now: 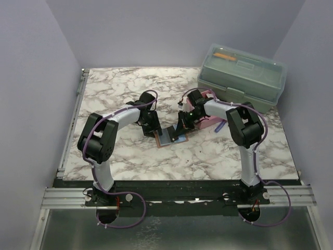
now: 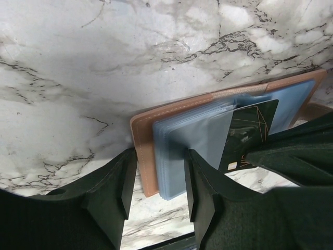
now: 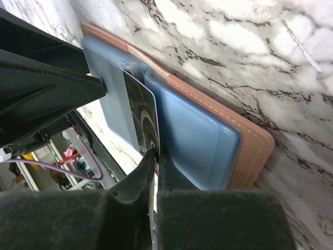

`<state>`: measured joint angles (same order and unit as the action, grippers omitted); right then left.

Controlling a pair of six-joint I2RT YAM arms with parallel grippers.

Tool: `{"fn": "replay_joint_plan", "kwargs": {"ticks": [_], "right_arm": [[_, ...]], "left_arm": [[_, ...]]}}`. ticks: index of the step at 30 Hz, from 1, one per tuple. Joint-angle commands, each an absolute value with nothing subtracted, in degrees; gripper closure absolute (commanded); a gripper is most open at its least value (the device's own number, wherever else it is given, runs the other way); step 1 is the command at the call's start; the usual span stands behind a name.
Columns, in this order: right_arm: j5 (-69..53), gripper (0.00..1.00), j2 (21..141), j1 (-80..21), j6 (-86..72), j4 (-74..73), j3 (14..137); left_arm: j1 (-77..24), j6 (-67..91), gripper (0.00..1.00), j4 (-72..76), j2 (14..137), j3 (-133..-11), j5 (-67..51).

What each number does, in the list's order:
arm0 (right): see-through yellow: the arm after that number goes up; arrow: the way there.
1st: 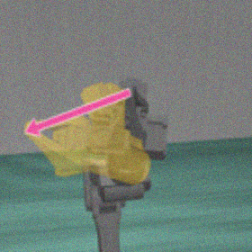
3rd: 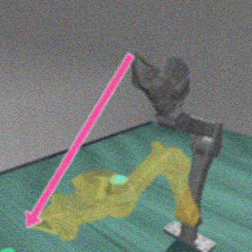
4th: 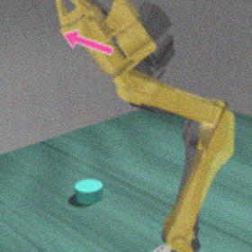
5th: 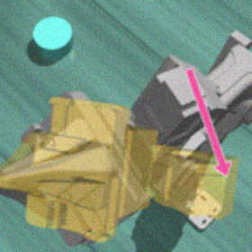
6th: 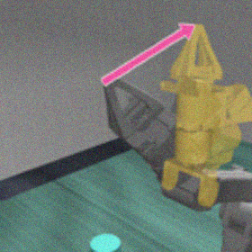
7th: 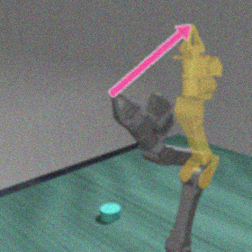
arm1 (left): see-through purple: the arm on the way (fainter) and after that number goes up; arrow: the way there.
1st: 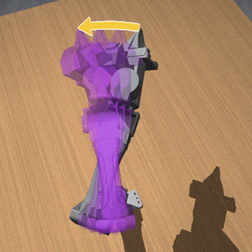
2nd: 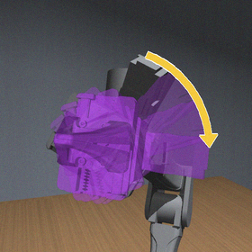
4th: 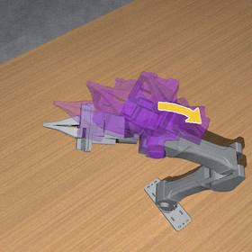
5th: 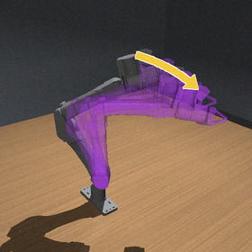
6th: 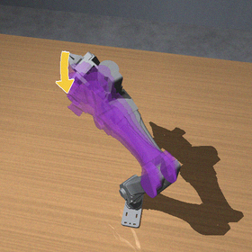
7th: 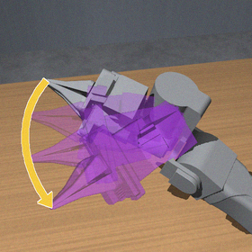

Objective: Put the credit cards into the card holder
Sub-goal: Insert the credit card into the card holder.

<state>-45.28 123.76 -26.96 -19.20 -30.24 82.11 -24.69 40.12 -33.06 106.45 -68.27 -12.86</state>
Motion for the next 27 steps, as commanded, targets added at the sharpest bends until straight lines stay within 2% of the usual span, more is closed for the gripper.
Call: {"fn": "replay_joint_plan", "kwargs": {"ticks": [1, 4, 8, 12, 15, 17, 27], "right_arm": [[-37.58, 0.93, 122.00, -27.77, -20.88, -27.46, 80.79], [-36.74, 0.81, 121.67, -27.75, -20.18, -29.37, 81.54], [-36.54, 0.71, 120.28, -27.86, -19.78, -29.88, 80.77], [-36.27, 0.66, 119.09, -28.35, -19.99, -30.28, 80.51], [-35.18, 0.66, 118.73, -29.70, -20.05, -30.66, 80.99], [-34.99, 0.67, 118.97, -30.90, -20.65, -30.54, 81.54], [-36.85, 0.67, 120.54, -36.61, -26.61, -26.90, 86.02]], "left_arm": [[-23.34, 41.81, 0.47, -35.85, 107.14, -63.73, -8.06], [-22.37, 43.01, 0.38, -35.95, 102.82, -62.64, -8.22], [-21.50, 44.06, 0.35, -35.74, 98.07, -60.10, -7.81], [-21.36, 44.67, 0.46, -34.37, 97.72, -57.15, -8.27], [-21.48, 45.37, 0.60, -32.32, 99.76, -55.90, -10.58], [-21.68, 45.76, 0.65, -31.43, 101.13, -55.96, -11.64], [-22.79, 46.16, 0.69, -30.59, 101.70, -57.19, -12.71]]}}
